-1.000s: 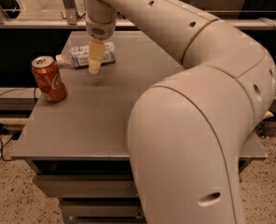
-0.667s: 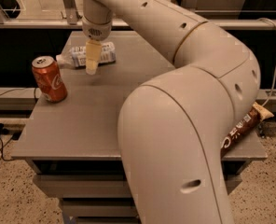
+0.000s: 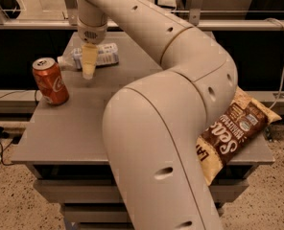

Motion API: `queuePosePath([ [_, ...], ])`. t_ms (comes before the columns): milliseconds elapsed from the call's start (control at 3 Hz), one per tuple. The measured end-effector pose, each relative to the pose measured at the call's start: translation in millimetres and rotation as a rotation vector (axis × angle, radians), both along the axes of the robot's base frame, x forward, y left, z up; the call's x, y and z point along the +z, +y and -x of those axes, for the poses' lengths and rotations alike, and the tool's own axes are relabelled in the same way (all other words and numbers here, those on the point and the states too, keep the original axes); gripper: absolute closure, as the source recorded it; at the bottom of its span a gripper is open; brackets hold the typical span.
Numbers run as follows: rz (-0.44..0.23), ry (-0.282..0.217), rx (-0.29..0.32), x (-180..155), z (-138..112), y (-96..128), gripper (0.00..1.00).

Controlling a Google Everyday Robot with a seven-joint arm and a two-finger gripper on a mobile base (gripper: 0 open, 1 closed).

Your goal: Place blue plastic bottle upright

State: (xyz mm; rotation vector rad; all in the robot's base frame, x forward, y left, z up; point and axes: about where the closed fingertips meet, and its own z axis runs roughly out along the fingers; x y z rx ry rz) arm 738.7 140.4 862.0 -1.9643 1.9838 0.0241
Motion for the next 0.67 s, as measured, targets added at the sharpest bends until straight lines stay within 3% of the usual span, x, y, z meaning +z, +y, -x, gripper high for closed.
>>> queuePosePath([
  [333, 0.021, 0.012, 0.023, -5.4, -1.8, 9.3, 0.16],
  [667, 0.037, 0.008, 0.027, -6.3, -6.4, 11.5, 0.40],
])
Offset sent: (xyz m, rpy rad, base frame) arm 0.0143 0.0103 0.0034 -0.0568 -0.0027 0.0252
